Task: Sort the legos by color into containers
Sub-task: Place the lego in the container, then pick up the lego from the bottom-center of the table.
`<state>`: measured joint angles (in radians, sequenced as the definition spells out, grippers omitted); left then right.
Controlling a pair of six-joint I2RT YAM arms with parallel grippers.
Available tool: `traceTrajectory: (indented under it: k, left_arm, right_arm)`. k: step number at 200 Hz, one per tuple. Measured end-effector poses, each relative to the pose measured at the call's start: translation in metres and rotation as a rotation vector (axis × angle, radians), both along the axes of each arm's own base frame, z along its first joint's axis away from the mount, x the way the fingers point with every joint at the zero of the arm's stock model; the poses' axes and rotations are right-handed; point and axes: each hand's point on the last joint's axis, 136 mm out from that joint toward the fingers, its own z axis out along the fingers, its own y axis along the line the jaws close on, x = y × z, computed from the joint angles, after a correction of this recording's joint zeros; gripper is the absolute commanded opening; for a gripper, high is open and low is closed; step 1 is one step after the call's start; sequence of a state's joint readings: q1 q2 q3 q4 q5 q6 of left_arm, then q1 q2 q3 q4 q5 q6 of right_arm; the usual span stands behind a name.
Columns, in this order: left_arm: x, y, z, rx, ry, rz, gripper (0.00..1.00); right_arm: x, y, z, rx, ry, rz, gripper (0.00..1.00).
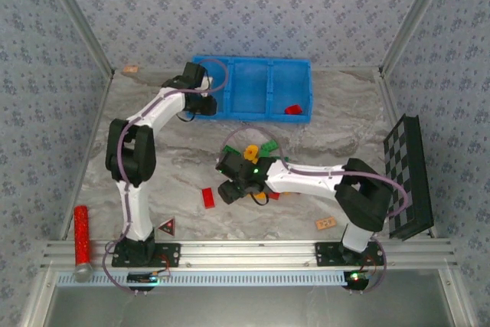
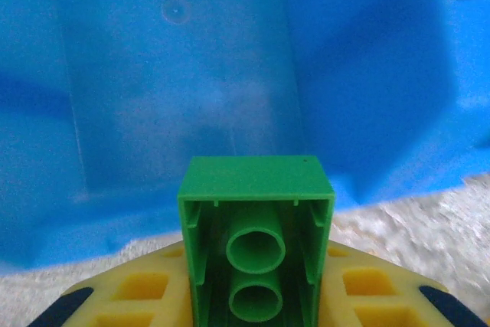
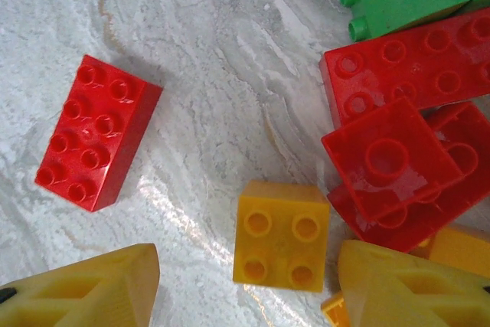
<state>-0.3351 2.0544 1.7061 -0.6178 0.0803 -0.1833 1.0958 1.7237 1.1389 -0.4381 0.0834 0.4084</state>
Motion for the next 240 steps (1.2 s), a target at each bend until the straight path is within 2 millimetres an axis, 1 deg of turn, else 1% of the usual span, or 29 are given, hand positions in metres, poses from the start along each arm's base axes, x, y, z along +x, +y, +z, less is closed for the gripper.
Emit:
traceTrajectory:
  k: [14, 27, 46, 75, 90, 119, 132, 157, 177, 198, 211, 225, 240]
  left_arm:
    - [0.007, -0.001, -0.007, 0.001, 0.011, 0.009, 0.26]
    - [0.009, -0.001, -0.010, -0.001, 0.017, 0.015, 0.31]
    - [0.011, -0.002, -0.007, -0.006, 0.015, 0.020, 0.38]
    - [0.014, -0.003, -0.002, -0.015, 0.004, 0.027, 0.44]
    - [0.014, -0.003, -0.001, -0.016, 0.004, 0.028, 0.46]
    - [0.012, -0.004, -0.002, -0.018, 0.011, 0.028, 0.49]
    - [0.011, -0.004, -0.003, -0.018, 0.018, 0.025, 0.49]
    - [0.004, -0.005, 0.001, -0.013, 0.027, 0.016, 0.51]
    - [-0.010, -0.003, 0.013, -0.015, 0.028, 0.007, 0.51]
    - [-0.028, 0.000, 0.038, -0.029, 0.006, -0.001, 0.53]
    - [-0.040, 0.003, 0.057, -0.042, -0.018, -0.005, 0.53]
    - [-0.056, 0.009, 0.076, -0.054, -0.045, -0.002, 0.54]
    - [-0.077, 0.016, 0.090, -0.066, -0.058, 0.007, 0.55]
  right_arm:
    - [0.001, -0.001, -0.004, -0.016, 0.001, -0.007, 0.65]
    - [0.002, -0.002, -0.007, -0.030, 0.003, -0.009, 0.64]
    - [0.002, -0.003, -0.012, -0.047, 0.007, -0.011, 0.63]
    - [0.001, -0.005, -0.024, -0.078, 0.022, -0.010, 0.60]
    - [0.002, -0.007, -0.027, -0.091, 0.021, -0.013, 0.55]
    - [0.004, -0.007, -0.029, -0.102, 0.011, -0.015, 0.39]
    - [0.005, -0.009, -0.031, -0.115, 0.008, -0.021, 0.34]
    - [0.007, -0.009, -0.028, -0.120, 0.002, -0.028, 0.28]
    - [0.008, -0.007, -0.024, -0.115, -0.001, -0.027, 0.26]
    - [0.006, -0.010, -0.014, -0.110, -0.003, -0.025, 0.25]
    - [0.006, -0.012, -0.002, -0.098, -0.008, -0.020, 0.25]
    - [0.007, -0.014, 0.017, -0.067, -0.021, -0.019, 0.24]
    - [0.016, -0.020, 0.040, -0.026, -0.043, -0.031, 0.24]
